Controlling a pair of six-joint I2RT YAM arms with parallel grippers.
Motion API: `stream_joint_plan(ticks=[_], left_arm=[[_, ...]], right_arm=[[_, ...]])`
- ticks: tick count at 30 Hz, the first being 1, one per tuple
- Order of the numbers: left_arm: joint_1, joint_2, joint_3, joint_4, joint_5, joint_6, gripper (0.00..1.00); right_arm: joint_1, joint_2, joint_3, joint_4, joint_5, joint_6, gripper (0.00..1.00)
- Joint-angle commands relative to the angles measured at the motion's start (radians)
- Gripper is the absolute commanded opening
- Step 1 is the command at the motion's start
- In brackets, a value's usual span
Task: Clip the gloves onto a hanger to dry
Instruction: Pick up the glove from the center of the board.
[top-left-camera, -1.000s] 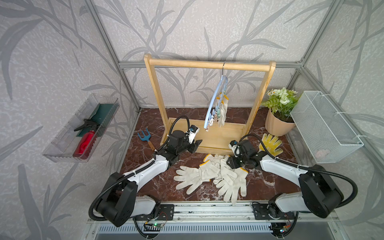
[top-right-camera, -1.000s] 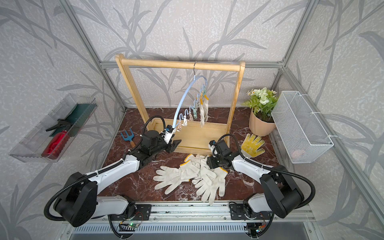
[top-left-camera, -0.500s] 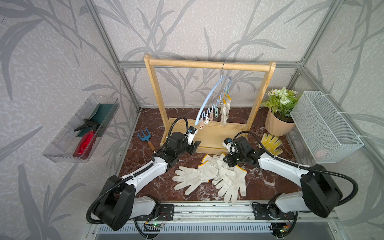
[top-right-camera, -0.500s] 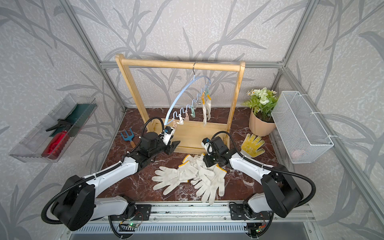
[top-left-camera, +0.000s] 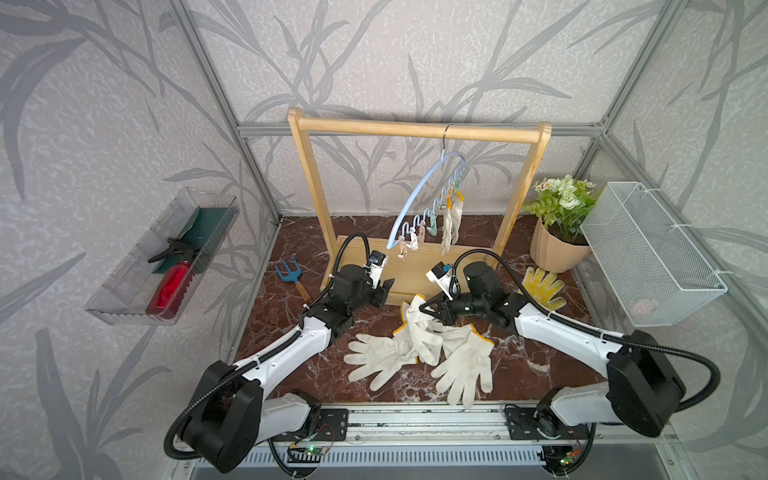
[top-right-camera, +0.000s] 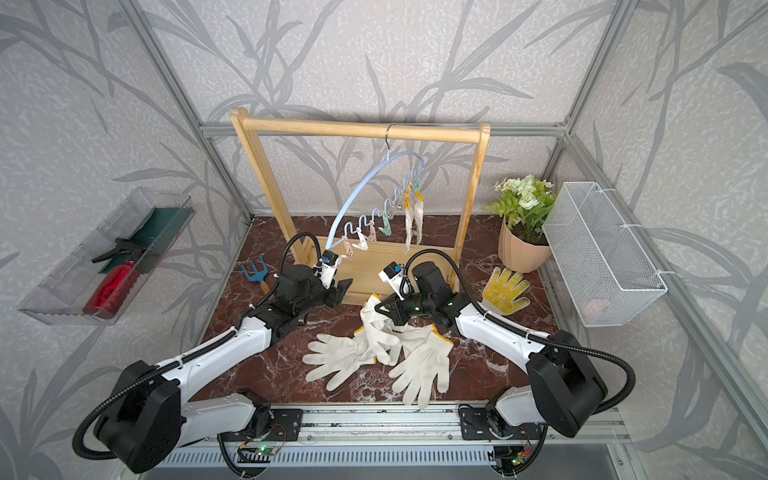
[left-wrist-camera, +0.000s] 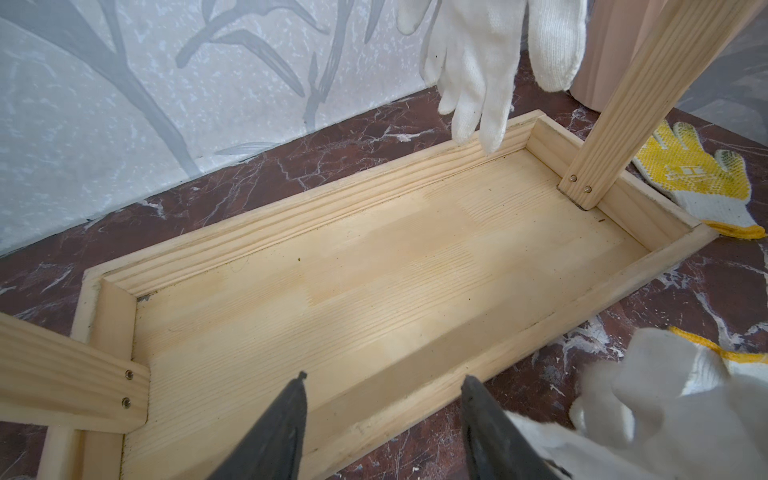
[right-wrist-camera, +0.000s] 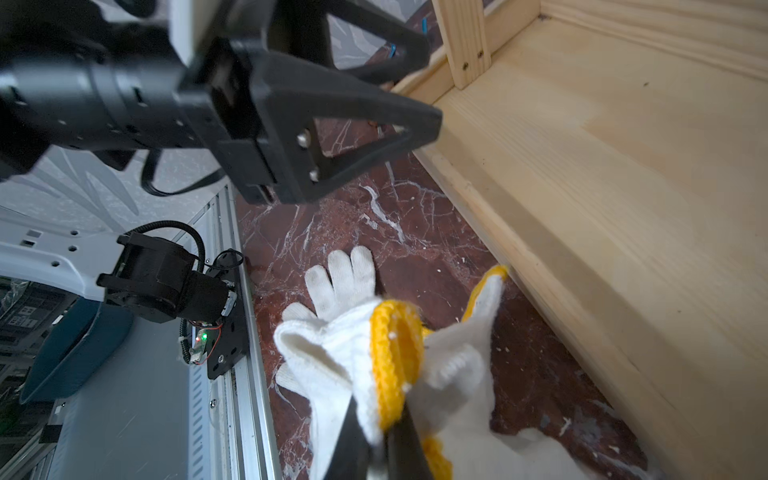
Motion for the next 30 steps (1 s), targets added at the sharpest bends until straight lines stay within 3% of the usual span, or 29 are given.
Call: stream_joint_plan(ticks=[1,8,15,23,30], left_arm=[[0.004,-0.026,0.016,-0.035,0.117,0.031,0.59],[0.003,0.017,0.057,-0.114,0.531,0.056,0.59],[-0.012,0.059,0.104,-0.183,0.713,0.069,0.57],[-0.026,0.099,0.125,-0.231,0.793,0.107,0.52],[-0.035,0.156,0.164,-0.242,0.772,0.094,0.44]], right_arm=[[0.001,0.039,-0.032,-0.015,0.046,0.007,0.0],[0.003,0.002,-0.073,-0.009,0.049,-0.021,0.0],[0.003,-0.038,-0.054,-0.038,0.101,-0.118,0.0],[0.003,-0.045,-0.032,-0.008,0.048,-0.162,0.0],[0.005,-0.059,-0.04,0.048,-0.008,-0.166,0.0]])
